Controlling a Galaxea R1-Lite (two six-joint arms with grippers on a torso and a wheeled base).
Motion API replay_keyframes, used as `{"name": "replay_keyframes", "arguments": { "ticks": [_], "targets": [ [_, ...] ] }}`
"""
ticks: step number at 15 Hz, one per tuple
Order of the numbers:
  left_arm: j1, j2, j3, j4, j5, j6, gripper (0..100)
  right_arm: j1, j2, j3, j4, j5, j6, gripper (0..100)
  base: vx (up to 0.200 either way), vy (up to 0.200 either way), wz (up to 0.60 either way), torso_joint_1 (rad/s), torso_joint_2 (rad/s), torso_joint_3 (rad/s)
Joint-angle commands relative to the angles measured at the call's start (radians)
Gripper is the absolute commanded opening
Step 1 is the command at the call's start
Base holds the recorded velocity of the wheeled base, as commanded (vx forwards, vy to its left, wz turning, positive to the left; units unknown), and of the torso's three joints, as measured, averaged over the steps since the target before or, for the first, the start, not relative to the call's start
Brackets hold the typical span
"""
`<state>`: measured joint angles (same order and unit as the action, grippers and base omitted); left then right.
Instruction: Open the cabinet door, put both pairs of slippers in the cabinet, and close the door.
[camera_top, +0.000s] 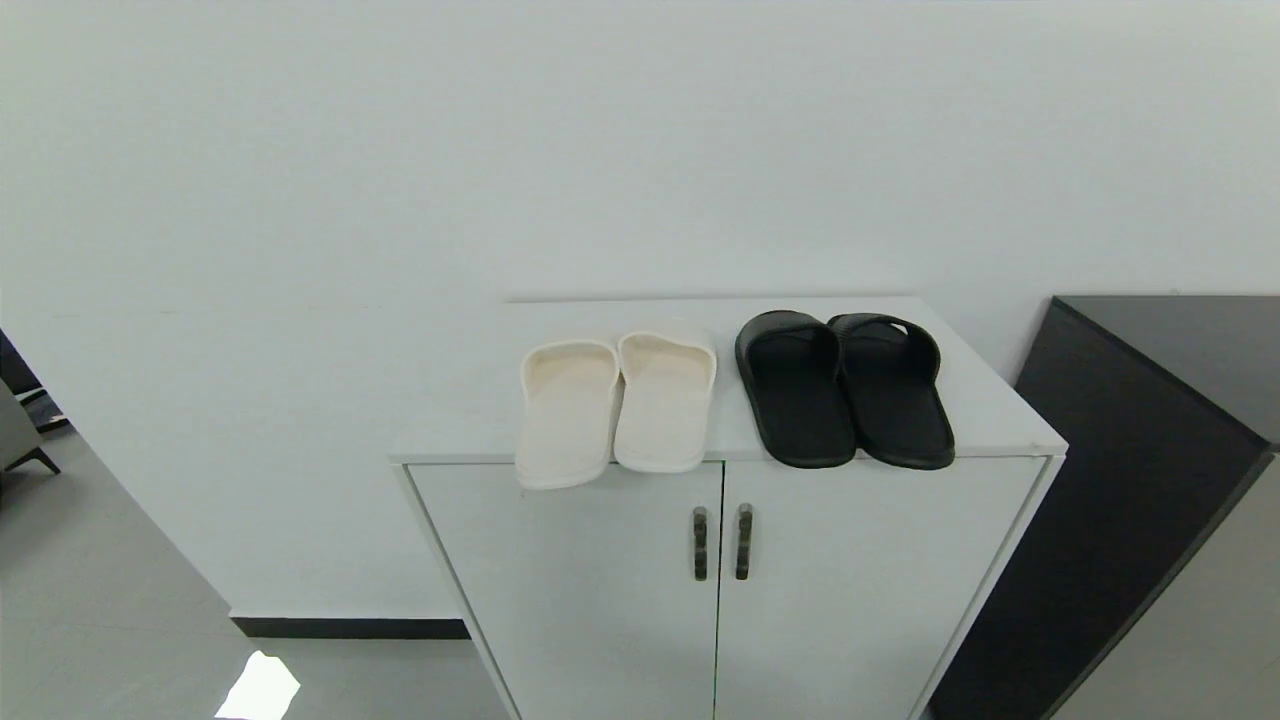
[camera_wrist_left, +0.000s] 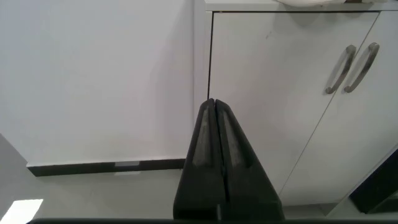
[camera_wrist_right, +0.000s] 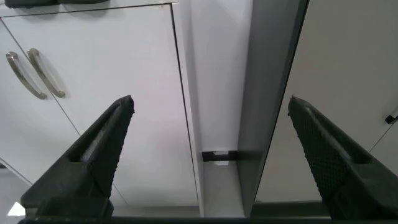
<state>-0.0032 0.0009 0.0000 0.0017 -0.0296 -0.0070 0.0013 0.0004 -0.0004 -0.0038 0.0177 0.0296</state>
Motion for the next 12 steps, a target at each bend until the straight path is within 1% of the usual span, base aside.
{"name": "replay_keyframes", "arguments": {
  "ticks": [1,4,5,6,7,8,9,10,12],
  "targets": [
    [0.000,0.001,0.000,0.000,0.000,0.002,0,0.000,0.000,0.000,-0.001,0.001,-0.002,100,0.000,0.000,0.00,0.000,0.00,0.000],
    [0.000,0.001,0.000,0.000,-0.001,0.002,0,0.002,0.006,0.000,-0.002,-0.005,0.032,100,0.000,0.000,0.00,0.000,0.00,0.000],
    [0.000,-0.001,0.000,0.000,-0.001,0.004,0,0.000,0.009,-0.047,-0.021,-0.016,0.053,100,0.000,0.000,0.00,0.000,0.00,0.000],
    [0.000,0.001,0.000,0.000,-0.001,0.004,0,0.008,0.072,-0.202,-0.019,-0.015,0.141,100,0.000,0.000,0.00,0.000,0.00,0.000],
    [0.000,0.001,0.000,0.000,-0.001,0.004,0,0.013,0.108,-0.240,-0.001,-0.008,0.151,100,0.000,0.000,0.00,0.000,0.00,0.000],
    [0.000,0.001,0.000,0.000,-0.001,0.004,0,0.025,0.197,-0.263,0.027,0.010,0.078,100,0.000,0.000,0.00,0.000,0.00,0.000],
    [0.000,0.001,0.000,0.000,-0.001,0.004,0,0.040,0.280,-0.270,0.025,0.053,0.041,100,0.000,0.000,0.00,0.000,0.00,0.000],
    [0.000,0.001,0.000,0.000,-0.001,0.009,0,0.057,0.377,-0.288,0.018,0.099,0.043,100,0.000,0.000,0.00,0.000,0.00,0.000],
    [0.000,0.001,0.000,0.000,-0.004,0.036,0,0.075,0.558,-0.302,-0.085,0.131,0.055,100,0.000,0.000,0.00,0.000,0.00,0.000]
  ]
}}
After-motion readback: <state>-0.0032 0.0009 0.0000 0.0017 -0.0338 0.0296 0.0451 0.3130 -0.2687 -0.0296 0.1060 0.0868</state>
